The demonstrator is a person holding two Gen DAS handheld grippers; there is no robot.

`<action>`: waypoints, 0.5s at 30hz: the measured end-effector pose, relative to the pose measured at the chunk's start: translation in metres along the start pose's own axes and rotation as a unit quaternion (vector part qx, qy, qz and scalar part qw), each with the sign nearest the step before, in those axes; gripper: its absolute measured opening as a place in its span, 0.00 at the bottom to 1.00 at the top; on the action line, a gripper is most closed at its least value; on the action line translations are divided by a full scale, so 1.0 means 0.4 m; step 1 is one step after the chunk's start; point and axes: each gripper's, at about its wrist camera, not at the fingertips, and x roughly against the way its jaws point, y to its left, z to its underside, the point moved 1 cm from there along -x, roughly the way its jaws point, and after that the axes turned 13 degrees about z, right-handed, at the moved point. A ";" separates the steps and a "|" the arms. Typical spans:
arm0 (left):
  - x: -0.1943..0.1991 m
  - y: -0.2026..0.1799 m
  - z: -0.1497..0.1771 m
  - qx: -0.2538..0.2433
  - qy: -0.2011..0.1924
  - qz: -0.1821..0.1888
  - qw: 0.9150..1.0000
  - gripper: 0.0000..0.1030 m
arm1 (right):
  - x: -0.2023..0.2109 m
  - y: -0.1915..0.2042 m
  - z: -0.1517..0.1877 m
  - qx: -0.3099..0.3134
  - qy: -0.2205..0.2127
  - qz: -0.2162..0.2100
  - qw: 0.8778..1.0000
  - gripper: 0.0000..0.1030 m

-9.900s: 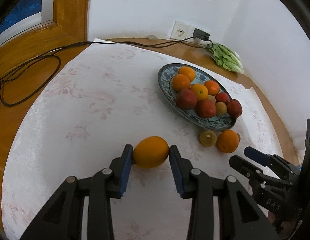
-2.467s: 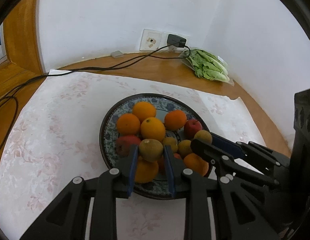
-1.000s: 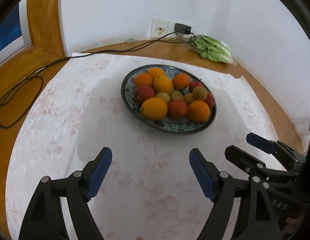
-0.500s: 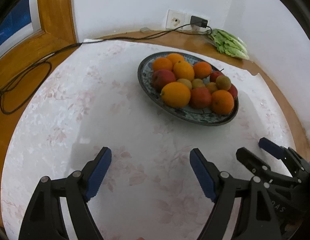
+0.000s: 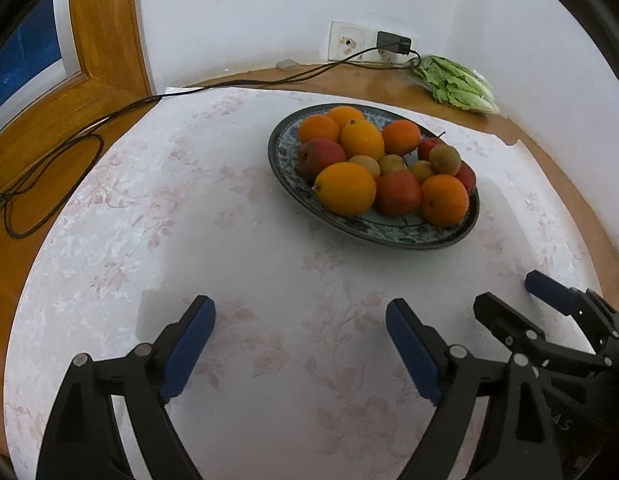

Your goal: Organize fruits

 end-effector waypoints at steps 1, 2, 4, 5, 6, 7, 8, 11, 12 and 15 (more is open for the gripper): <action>-0.001 -0.002 0.000 -0.001 0.000 -0.002 1.000 0.88 | 0.000 0.000 0.000 0.000 0.000 0.000 1.000 0.74; -0.001 -0.003 0.001 -0.002 -0.001 -0.003 1.000 0.88 | 0.000 0.000 0.000 0.000 0.000 0.000 1.000 0.74; -0.001 -0.003 0.003 -0.002 -0.001 -0.004 1.000 0.88 | 0.000 0.000 0.000 0.000 0.000 0.000 1.000 0.74; 0.000 -0.004 0.003 -0.002 -0.002 -0.004 1.000 0.88 | 0.000 0.000 0.000 0.000 0.000 0.000 1.000 0.74; 0.000 -0.004 0.003 -0.002 -0.002 -0.004 1.000 0.88 | 0.000 0.000 0.000 0.000 0.000 0.000 1.000 0.74; 0.000 -0.004 0.003 -0.001 -0.002 -0.003 1.000 0.88 | 0.000 0.000 0.000 0.000 0.000 0.000 1.000 0.74; 0.000 -0.003 0.003 -0.001 -0.002 -0.003 1.000 0.88 | 0.000 -0.001 0.000 0.000 0.000 0.000 1.000 0.74; 0.001 -0.001 0.003 0.001 -0.002 -0.002 1.000 0.88 | 0.000 -0.001 0.000 0.000 0.000 0.000 1.000 0.74; 0.001 -0.001 0.002 0.001 -0.002 -0.002 1.000 0.88 | 0.000 -0.001 0.000 -0.001 0.000 -0.001 1.000 0.74; 0.002 0.000 0.002 0.000 -0.002 -0.002 1.000 0.88 | 0.001 0.000 -0.001 -0.001 0.000 -0.001 1.000 0.74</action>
